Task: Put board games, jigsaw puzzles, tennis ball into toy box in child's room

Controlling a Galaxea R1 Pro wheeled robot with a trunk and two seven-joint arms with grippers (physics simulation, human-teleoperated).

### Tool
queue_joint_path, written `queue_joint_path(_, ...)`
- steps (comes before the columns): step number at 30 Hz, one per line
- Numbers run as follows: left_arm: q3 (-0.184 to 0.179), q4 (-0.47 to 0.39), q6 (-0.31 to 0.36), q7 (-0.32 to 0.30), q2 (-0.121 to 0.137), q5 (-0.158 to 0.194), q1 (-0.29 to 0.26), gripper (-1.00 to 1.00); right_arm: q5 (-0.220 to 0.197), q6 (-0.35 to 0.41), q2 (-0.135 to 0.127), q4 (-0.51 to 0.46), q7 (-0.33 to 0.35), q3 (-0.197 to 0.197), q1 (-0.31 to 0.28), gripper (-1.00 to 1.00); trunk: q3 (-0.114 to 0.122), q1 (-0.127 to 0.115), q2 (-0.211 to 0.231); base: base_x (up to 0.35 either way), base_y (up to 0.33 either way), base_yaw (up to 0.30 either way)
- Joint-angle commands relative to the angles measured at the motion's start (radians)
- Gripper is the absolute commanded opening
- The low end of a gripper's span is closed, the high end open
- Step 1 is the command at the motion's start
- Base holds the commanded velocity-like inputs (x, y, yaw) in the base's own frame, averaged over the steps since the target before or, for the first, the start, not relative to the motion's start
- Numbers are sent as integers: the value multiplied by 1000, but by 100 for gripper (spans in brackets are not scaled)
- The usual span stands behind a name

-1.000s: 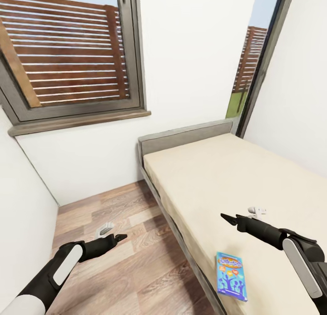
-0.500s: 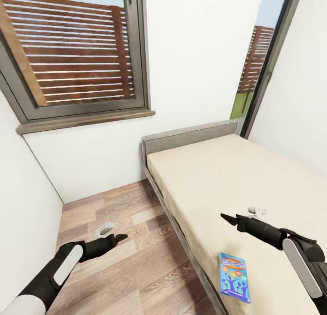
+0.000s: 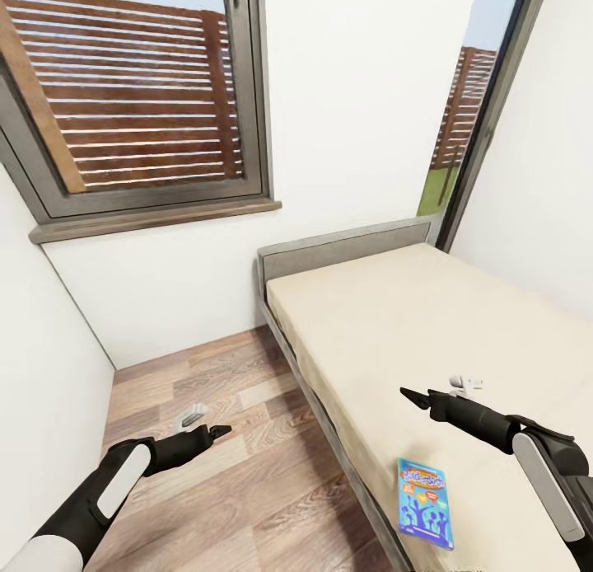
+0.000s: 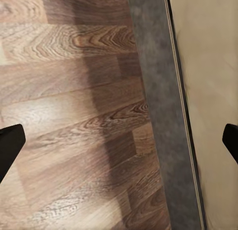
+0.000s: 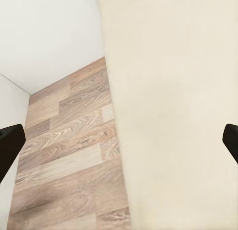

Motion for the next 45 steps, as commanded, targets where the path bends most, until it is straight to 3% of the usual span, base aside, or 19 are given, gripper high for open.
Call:
queue_joint_path(1,-2,0,2,-1,1,2,-1,100,-4,7,0,0,2,-1,-1,100,-1,0,0,-78,-24,1)
queue_joint_path(21,-2,-1,2,-1,1,2,-1,100,-4,7,0,-1,2,-1,-1,100,-1,0,0,-202,-86,0)
queue_joint_path(45,-4,6,2,-1,0,2,-1,100,-4,6,0,-1,3,-2,-1,100,0,0,0,-26,-10,-1)
